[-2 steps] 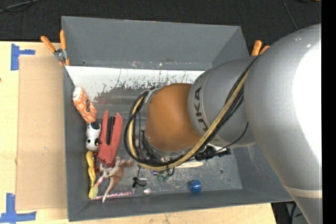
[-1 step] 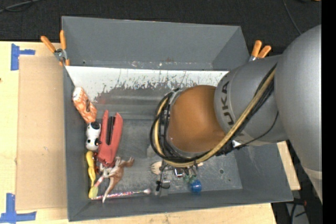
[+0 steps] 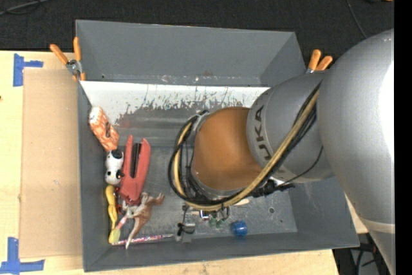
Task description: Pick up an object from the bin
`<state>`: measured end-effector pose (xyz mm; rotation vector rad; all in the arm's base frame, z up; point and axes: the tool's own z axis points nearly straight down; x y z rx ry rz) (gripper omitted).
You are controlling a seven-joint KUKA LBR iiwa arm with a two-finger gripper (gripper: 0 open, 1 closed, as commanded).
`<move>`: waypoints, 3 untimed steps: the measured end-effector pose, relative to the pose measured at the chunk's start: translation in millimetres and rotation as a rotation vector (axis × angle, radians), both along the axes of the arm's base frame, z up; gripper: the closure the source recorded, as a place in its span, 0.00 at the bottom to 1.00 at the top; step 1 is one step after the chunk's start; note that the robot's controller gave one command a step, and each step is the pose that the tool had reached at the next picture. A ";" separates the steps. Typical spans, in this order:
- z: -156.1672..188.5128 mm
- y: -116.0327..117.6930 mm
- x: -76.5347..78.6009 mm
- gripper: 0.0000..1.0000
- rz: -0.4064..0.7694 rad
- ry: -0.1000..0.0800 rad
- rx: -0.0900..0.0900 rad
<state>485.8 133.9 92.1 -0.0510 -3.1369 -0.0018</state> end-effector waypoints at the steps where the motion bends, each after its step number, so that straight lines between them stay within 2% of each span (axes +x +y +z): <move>1: -4.6 -57.5 14.4 0.00 -0.042 0.003 -0.002; 2: -3.1 -77.4 2.4 0.00 0.042 0.005 -0.001; 3: -17.7 -127.3 6.6 0.00 -0.046 0.004 -0.001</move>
Offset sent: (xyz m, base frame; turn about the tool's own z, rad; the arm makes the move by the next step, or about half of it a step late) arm -0.0073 -0.0598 -0.0005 -0.0908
